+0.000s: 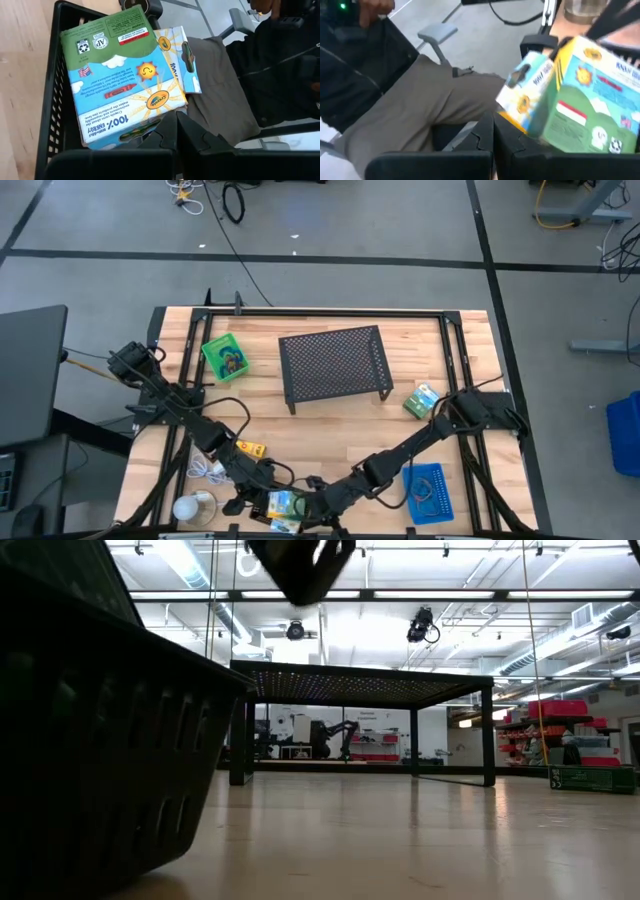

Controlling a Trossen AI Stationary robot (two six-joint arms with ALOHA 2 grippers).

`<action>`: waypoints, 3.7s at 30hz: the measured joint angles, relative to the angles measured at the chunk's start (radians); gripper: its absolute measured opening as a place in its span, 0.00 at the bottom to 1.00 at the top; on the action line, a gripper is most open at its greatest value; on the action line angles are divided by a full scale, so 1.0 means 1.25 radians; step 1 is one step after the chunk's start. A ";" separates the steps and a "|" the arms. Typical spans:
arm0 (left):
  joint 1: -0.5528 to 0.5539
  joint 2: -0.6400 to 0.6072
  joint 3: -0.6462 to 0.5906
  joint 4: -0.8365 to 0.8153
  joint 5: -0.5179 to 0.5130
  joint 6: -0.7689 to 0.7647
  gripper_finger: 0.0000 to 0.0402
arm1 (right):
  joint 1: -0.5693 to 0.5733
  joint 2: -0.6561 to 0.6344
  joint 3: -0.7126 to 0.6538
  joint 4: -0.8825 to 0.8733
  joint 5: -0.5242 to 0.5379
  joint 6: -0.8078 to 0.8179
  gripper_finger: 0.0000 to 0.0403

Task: Pick & Place Office Desk Supplies
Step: Adjust the yellow crayon box in the black bin

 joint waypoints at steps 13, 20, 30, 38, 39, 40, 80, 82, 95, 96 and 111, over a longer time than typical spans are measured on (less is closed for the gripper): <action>0.004 0.000 0.000 0.002 -0.003 0.007 0.00 | -0.003 0.027 0.002 0.002 0.042 0.008 0.00; 0.004 0.000 0.000 0.005 -0.003 0.005 0.00 | -0.005 0.034 0.004 -0.002 0.081 0.011 0.00; 0.002 0.000 0.036 0.022 0.004 0.013 0.00 | -0.005 0.033 0.004 -0.049 0.152 0.032 0.00; 0.016 0.000 0.068 0.007 0.007 0.032 0.00 | -0.012 0.033 0.004 -0.071 0.204 0.077 0.00; 0.020 0.000 0.069 0.007 0.007 0.033 0.00 | -0.015 0.033 0.004 -0.073 0.206 0.082 0.00; 0.023 0.000 0.070 0.007 0.007 0.033 0.00 | -0.017 0.033 0.004 -0.076 0.206 0.088 0.00; -0.074 -0.030 0.069 -0.393 -0.094 -0.188 0.00 | -0.011 0.045 0.003 -0.082 0.265 0.056 0.00; -0.071 -0.020 0.069 -0.389 -0.080 -0.182 0.00 | -0.011 0.045 0.003 -0.079 0.273 0.051 0.00; -0.064 -0.002 0.069 -0.371 -0.064 -0.145 0.00 | -0.009 0.046 0.014 -0.089 0.354 0.033 0.00; -0.063 -0.002 0.069 -0.370 -0.065 -0.142 0.00 | -0.009 0.046 0.014 -0.089 0.363 0.033 0.00; -0.038 0.001 0.069 -0.370 -0.063 -0.112 0.00 | 0.004 0.005 0.017 -0.116 0.397 0.020 0.00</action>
